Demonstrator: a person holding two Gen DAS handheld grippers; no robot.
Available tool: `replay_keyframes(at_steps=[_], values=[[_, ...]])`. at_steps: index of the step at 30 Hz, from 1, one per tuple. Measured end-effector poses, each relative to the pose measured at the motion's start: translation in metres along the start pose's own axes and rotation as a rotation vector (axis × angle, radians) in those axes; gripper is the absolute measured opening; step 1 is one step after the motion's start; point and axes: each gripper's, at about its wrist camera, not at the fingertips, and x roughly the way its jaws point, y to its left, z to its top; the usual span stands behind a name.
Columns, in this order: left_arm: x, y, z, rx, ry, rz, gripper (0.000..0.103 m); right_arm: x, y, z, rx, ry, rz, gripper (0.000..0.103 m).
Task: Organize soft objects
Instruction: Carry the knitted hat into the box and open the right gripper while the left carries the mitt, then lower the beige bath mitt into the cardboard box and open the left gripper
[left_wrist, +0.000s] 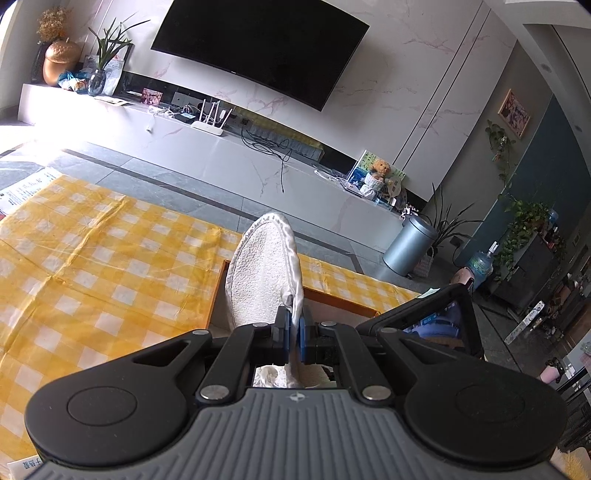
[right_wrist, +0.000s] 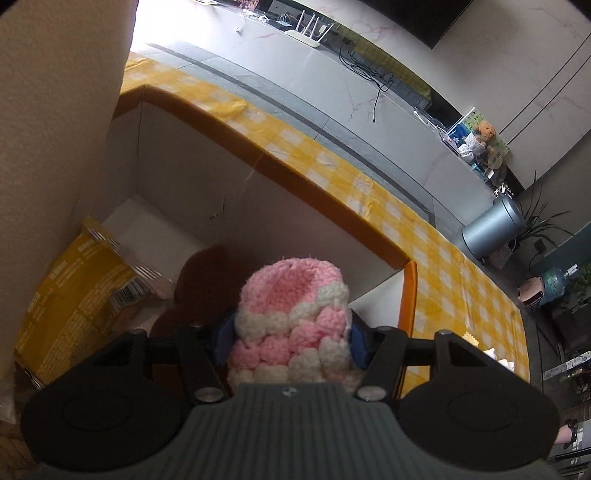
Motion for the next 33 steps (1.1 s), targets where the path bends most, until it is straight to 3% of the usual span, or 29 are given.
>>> replay_keyframes(at_steps=[3, 13, 22, 26, 33], values=[[-0.001, 0.001, 0.001, 0.001, -0.008, 0.002, 0.005, -0.005, -0.007, 0.001, 0.043, -0.031, 0.016, 0.067], [0.002, -0.006, -0.002, 0.046, -0.026, 0.055, 0.005, -0.058, -0.049, -0.025, 0.152, -0.271, 0.033, 0.095], [0.012, -0.028, -0.012, 0.177, -0.036, 0.164, 0.005, -0.093, -0.096, -0.081, 0.4, -0.431, 0.032, 0.096], [0.022, -0.044, -0.02, 0.259, -0.037, 0.227, 0.005, -0.096, -0.105, -0.095, 0.462, -0.454, 0.05, 0.096], [0.051, -0.063, -0.03, 0.314, 0.006, 0.231, 0.005, -0.096, -0.11, -0.098, 0.5, -0.459, 0.087, 0.096]])
